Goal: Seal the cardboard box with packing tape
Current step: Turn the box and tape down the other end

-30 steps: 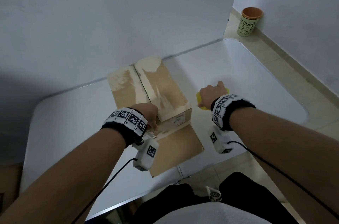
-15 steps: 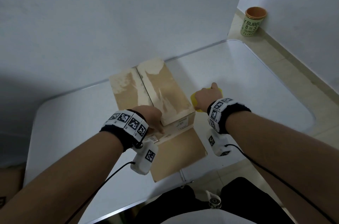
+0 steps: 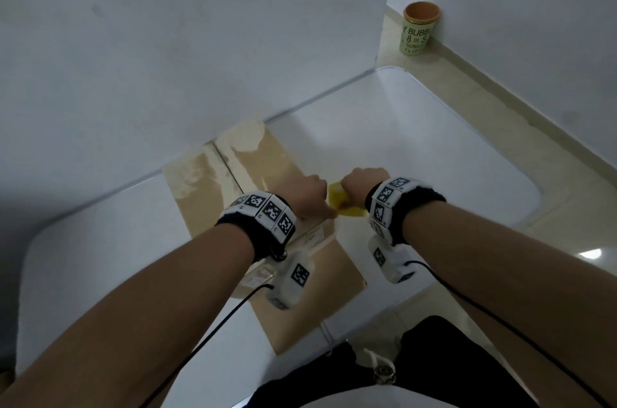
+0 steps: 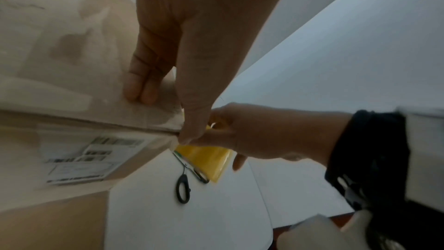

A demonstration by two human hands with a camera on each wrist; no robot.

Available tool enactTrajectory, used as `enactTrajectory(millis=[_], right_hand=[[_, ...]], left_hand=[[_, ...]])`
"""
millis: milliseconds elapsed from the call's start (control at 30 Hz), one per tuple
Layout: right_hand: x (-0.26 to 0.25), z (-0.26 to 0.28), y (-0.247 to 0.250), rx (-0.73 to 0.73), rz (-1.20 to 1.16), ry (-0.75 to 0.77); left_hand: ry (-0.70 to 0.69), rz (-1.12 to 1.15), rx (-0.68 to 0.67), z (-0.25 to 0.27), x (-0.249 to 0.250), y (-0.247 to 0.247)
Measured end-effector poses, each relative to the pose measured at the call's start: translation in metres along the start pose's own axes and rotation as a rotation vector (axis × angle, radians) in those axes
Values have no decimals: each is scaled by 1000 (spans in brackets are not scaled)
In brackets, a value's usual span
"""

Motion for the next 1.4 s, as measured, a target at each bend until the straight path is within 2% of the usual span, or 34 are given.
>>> enactTrajectory(millis=[100,333,500,767,867,933,1000,1067,1100,1167,1300,1400], right_hand=[[2,-4,-6,-117,-42,6],[17,-9,5,-198,-20,50],[15,-14,8,-55,5,120],[22,-23,3,37,-30,33],[28,-26,0,12,-70,72],[30,-27,4,55,-90,107],[30,-26,10,96,-93,134],[28,-26,13,124,-103,157],[27,-26,14,129,-102,164],[27,-24,13,128,-92,164],[35,-21,4,150,-130,215],[43,-22,2,156,-220,251]], left_hand=[[-13,-5,-11,0,0,1],[-41,47,-36,-2,-7,5],[-34,28,-71,-3,-3,9],[-52,2,-95,-6,-3,8],[-52,16,-144,-9,-5,11],[-32,59,-188,-15,-7,21],[-44,73,-95,-24,-7,33],[-118,63,9,-36,-3,43],[-145,82,0,-42,1,47],[-149,182,-103,-53,7,53],[-49,371,-332,-66,4,44],[-21,558,-332,-68,4,35]])
Point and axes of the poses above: each hand's wrist, its own z-axis away from the middle knuckle, its own y-axis out of the back of the hand, x = y × z, the point moved 1 cm from there along -z, towards the middle knuckle, and after that the axes turned 15 degrees about -y, right-handed, at the moved point
